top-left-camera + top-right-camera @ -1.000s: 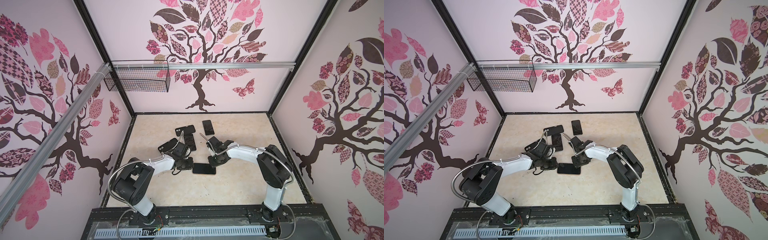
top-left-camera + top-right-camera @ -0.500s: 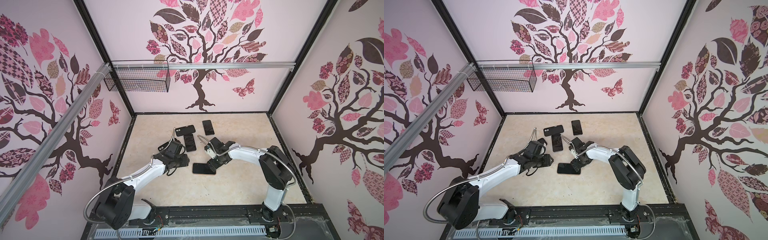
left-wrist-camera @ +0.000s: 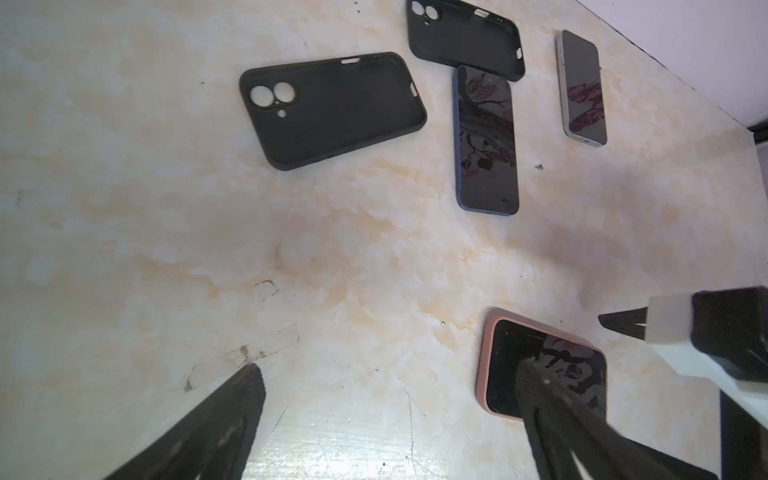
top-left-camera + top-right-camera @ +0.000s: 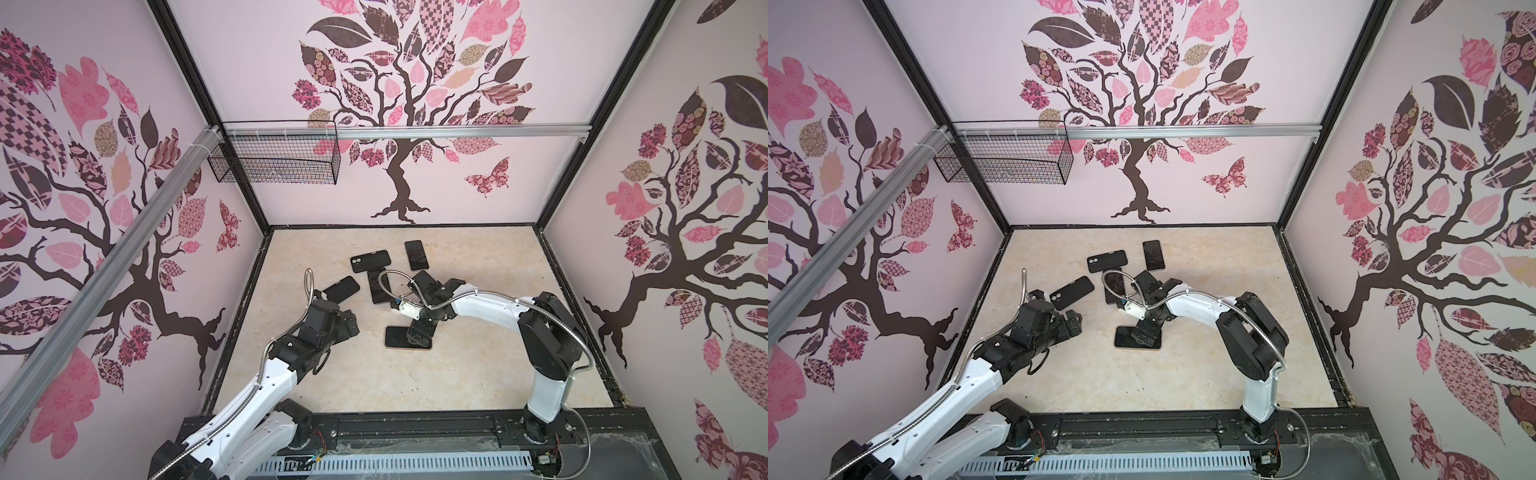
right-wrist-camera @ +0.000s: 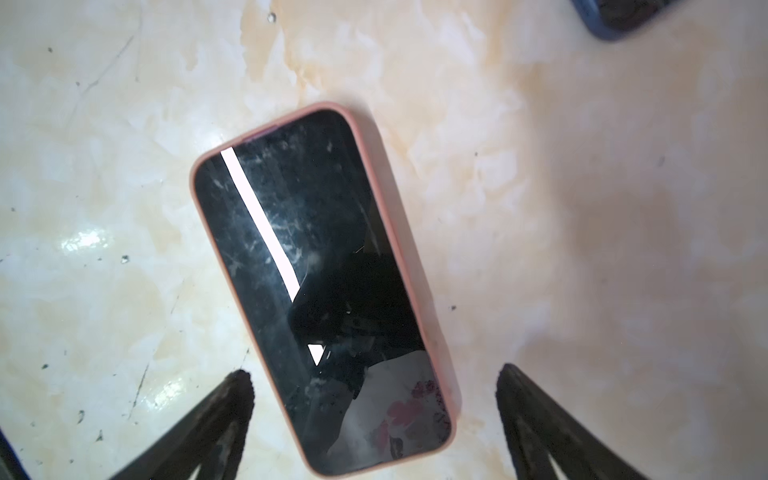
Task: Put the phone into the phone case
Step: 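Grasp the cased phone with the right gripper while the left gripper withdraws, then carry the cased phone farther from the robot with the right gripper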
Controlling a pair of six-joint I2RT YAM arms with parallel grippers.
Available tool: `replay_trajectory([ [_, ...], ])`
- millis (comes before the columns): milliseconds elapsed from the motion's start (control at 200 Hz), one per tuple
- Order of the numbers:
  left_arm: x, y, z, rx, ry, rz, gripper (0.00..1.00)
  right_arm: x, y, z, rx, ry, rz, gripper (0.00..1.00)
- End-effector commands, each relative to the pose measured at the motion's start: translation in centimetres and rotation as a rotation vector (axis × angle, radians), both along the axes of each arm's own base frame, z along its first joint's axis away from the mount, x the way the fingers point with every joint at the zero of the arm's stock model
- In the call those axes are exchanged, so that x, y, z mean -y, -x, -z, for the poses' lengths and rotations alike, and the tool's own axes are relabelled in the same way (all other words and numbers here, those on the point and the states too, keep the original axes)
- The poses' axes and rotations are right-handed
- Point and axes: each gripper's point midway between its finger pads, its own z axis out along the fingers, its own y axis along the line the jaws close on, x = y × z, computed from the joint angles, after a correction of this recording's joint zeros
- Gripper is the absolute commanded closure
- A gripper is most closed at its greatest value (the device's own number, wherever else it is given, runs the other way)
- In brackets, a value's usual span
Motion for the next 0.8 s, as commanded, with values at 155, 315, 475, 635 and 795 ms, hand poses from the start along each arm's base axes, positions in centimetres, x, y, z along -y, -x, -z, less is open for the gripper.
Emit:
replay_trajectory([
  [155, -3.7, 1.4, 0.9, -0.002, -0.057, -0.166, 0.02, -0.3, 2.1, 3.3, -0.018, 0.106, -0.145, 0.05],
  [315, -4.3, 1.8, 0.5, 0.014, -0.071, -0.184, 0.02, 0.3, 2.2, 4.1, -0.016, 0.143, -0.156, 0.06],
  [475, -4.5, 1.9, 0.2, 0.028, -0.068, -0.186, 0.02, 0.9, 2.0, 4.8, 0.016, 0.192, -0.159, 0.07],
  [635, -4.7, 2.1, -0.1, 0.038, -0.067, -0.194, 0.02, 1.6, 1.5, 5.6, 0.068, 0.260, -0.152, 0.10],
  [795, -4.9, 2.2, -0.3, 0.052, -0.067, -0.193, 0.02, 1.5, 1.5, 6.1, 0.078, 0.271, -0.131, 0.17],
])
